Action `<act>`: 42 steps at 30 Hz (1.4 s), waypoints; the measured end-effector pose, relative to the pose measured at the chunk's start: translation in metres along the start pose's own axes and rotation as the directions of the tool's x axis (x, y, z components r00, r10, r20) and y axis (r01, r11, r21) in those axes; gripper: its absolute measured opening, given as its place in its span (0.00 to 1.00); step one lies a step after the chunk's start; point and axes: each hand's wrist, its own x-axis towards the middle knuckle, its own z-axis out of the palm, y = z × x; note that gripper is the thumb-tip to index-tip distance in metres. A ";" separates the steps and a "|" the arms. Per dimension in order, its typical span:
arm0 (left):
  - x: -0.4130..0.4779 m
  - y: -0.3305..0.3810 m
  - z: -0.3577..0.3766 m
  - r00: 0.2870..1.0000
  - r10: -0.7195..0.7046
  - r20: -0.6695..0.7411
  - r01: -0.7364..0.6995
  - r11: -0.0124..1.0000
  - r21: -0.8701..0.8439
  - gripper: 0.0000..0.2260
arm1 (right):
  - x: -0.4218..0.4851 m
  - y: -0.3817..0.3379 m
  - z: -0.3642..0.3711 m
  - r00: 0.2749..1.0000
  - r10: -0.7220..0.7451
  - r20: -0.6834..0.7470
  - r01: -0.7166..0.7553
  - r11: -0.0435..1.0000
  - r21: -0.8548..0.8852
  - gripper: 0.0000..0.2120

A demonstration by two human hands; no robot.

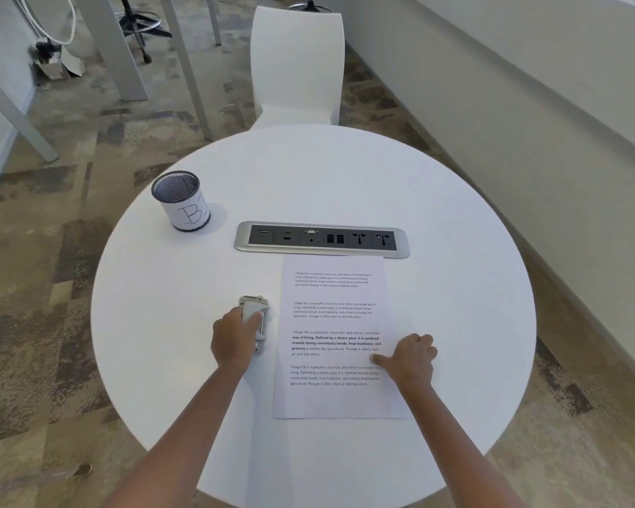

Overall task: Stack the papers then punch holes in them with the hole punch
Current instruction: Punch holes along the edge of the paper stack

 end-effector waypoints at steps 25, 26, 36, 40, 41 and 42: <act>-0.075 -0.003 0.045 0.817 0.513 0.264 -0.577 0.737 0.351 0.22 | 0.011 -0.008 0.008 0.996 0.017 0.084 -0.010 0.997 -0.080 0.26; -0.076 -0.006 0.051 0.858 0.430 0.283 -0.512 0.767 0.387 0.23 | 0.012 -0.008 0.008 0.996 0.009 0.083 -0.002 0.996 -0.084 0.26; -0.062 0.020 0.048 0.963 0.123 0.239 -0.141 0.988 0.060 0.23 | 0.012 -0.006 0.011 0.996 0.011 0.091 -0.011 1.000 0.004 0.25; -0.052 0.026 0.042 0.965 0.022 0.260 -0.008 0.998 -0.056 0.25 | 0.011 -0.007 0.012 0.993 0.040 0.110 -0.049 0.995 0.087 0.24; -0.050 0.025 0.041 0.966 0.012 0.258 0.005 0.998 -0.066 0.25 | 0.011 -0.007 0.012 0.993 0.036 0.111 -0.046 0.995 0.087 0.23; -0.048 0.025 0.040 0.966 0.003 0.258 0.017 0.997 -0.074 0.25 | 0.010 -0.007 0.012 0.993 0.029 0.111 -0.039 0.996 0.085 0.22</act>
